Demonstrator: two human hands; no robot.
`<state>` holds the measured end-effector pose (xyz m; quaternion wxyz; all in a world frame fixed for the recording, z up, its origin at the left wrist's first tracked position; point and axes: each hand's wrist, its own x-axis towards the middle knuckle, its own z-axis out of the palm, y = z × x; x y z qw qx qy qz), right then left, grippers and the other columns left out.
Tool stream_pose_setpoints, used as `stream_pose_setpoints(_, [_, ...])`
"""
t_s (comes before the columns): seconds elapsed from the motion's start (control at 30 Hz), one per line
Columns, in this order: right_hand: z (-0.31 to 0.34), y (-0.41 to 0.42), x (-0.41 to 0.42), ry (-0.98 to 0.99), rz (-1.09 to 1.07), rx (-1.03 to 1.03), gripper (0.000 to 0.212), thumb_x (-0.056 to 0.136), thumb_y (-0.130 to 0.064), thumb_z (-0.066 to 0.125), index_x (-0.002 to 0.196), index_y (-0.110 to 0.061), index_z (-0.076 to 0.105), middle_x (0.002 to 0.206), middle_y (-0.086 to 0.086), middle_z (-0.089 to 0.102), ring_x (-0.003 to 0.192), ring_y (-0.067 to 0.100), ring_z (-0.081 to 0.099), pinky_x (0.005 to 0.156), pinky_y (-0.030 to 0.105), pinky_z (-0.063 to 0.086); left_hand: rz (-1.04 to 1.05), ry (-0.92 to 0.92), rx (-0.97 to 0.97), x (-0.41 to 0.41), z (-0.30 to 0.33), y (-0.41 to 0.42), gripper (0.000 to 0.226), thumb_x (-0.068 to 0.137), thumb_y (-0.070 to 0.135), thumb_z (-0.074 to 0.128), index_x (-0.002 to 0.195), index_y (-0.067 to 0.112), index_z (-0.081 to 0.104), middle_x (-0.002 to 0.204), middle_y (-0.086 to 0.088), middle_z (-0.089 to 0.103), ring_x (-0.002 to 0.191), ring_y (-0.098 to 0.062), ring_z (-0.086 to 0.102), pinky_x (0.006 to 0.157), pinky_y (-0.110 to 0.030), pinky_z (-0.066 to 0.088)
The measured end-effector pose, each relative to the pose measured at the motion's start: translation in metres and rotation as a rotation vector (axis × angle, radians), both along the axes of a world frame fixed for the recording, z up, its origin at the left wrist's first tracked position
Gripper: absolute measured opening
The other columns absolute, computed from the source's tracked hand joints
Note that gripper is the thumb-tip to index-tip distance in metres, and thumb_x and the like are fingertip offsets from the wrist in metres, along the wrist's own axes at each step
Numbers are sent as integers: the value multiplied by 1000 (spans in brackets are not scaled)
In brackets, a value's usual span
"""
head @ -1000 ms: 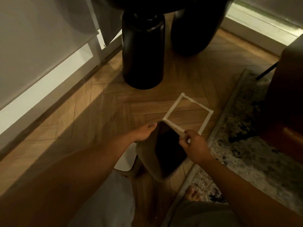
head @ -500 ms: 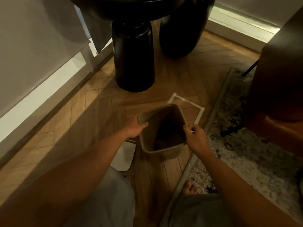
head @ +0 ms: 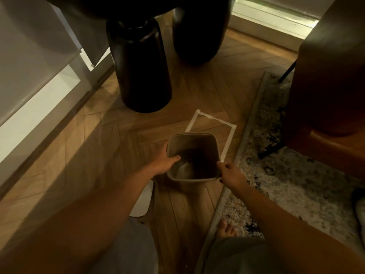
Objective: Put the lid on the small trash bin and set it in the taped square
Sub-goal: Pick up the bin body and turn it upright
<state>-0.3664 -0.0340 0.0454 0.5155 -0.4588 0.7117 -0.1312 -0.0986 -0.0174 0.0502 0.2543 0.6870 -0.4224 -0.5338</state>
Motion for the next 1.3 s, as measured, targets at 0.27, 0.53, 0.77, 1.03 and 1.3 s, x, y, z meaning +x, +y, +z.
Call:
stream_pose_setpoints(0.27, [3, 6, -3, 55, 272, -136, 62, 93, -36, 70, 146, -16, 43, 137, 0, 53, 129, 25, 55, 97, 33, 45, -260, -47, 57, 10, -6, 4, 93, 76, 43, 80, 151, 36, 26, 127, 16, 52, 123, -13, 52, 84, -19, 45])
stream_pose_setpoints(0.53, [8, 6, 0, 69, 633, -105, 139, 63, -46, 92, 162, -24, -4, 166, 5, 8, 153, 27, 8, 116, 40, 27, -632, -244, 115, 15, 0, 10, 152, 61, 42, 92, 150, 32, -31, 159, -8, 30, 141, -27, 37, 107, -35, 37])
stream_pose_setpoints(0.77, [1, 22, 1, 290, 820, 25, 167, 57, -45, 97, 151, -20, -40, 158, 10, -45, 155, 37, -13, 121, 48, 24, -717, -410, 224, 5, -2, 16, 162, 61, 31, 94, 135, 26, -50, 163, -24, 9, 146, -40, 22, 115, -48, 26])
stream_pose_setpoints(1.03, [1, 24, -2, 284, 738, -52, 168, 56, -45, 97, 150, -13, -39, 159, 6, -43, 157, 32, 5, 120, 44, 32, -668, -351, 168, 7, -4, 14, 157, 64, 26, 93, 140, 28, -45, 164, -19, 7, 148, -37, 20, 116, -46, 27])
stream_pose_setpoints(1.3, [3, 22, -4, 251, 645, -153, 151, 58, -35, 97, 159, -15, -13, 166, 8, 5, 146, 30, 34, 107, 37, 43, -639, -354, 74, 8, -6, 5, 146, 66, 24, 92, 153, 22, -25, 166, -11, 3, 150, -31, 12, 120, -47, 22])
